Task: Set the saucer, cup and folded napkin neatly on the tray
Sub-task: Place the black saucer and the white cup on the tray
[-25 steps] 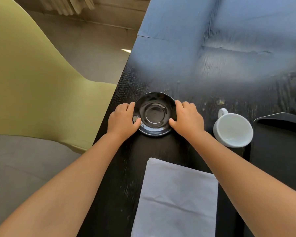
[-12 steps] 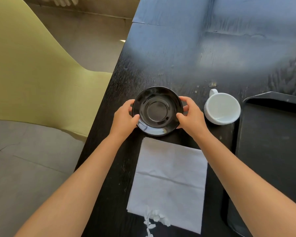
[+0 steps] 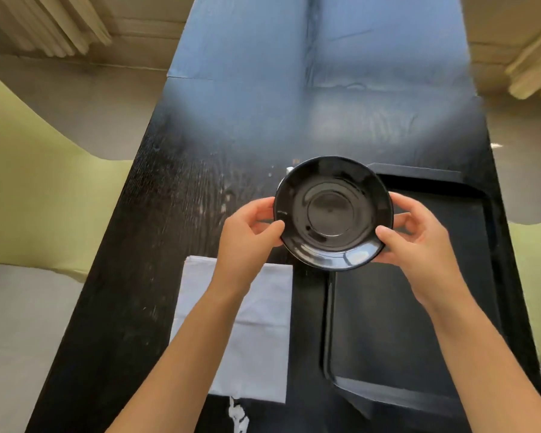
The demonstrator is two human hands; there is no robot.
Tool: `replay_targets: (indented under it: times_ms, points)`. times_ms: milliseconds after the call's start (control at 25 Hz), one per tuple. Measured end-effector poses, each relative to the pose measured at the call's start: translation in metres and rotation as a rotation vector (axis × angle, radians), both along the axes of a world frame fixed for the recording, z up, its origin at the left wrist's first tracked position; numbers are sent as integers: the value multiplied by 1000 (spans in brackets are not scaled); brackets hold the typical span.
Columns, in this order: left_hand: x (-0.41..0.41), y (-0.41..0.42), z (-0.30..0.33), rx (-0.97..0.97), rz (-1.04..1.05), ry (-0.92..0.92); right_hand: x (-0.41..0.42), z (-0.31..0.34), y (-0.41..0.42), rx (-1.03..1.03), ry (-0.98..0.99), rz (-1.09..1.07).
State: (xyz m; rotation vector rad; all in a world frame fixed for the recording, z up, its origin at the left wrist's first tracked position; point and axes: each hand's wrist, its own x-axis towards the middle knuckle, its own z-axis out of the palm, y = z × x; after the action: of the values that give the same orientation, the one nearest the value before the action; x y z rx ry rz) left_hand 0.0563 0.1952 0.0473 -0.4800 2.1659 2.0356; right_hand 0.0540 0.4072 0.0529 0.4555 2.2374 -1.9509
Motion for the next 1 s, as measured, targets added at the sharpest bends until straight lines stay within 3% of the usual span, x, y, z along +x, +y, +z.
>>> replay_targets:
  times_ms: [200, 520, 1000]
  points:
    - [-11, 74, -33, 30, 16, -122, -4, -37, 65, 6, -91, -113]
    - [-31, 133, -84, -292, 71, -145, -29, -93, 102, 6, -198, -173]
    - [-39, 151, -99, -605, 19, -119, -37, -113, 112, 77, -211, -95]
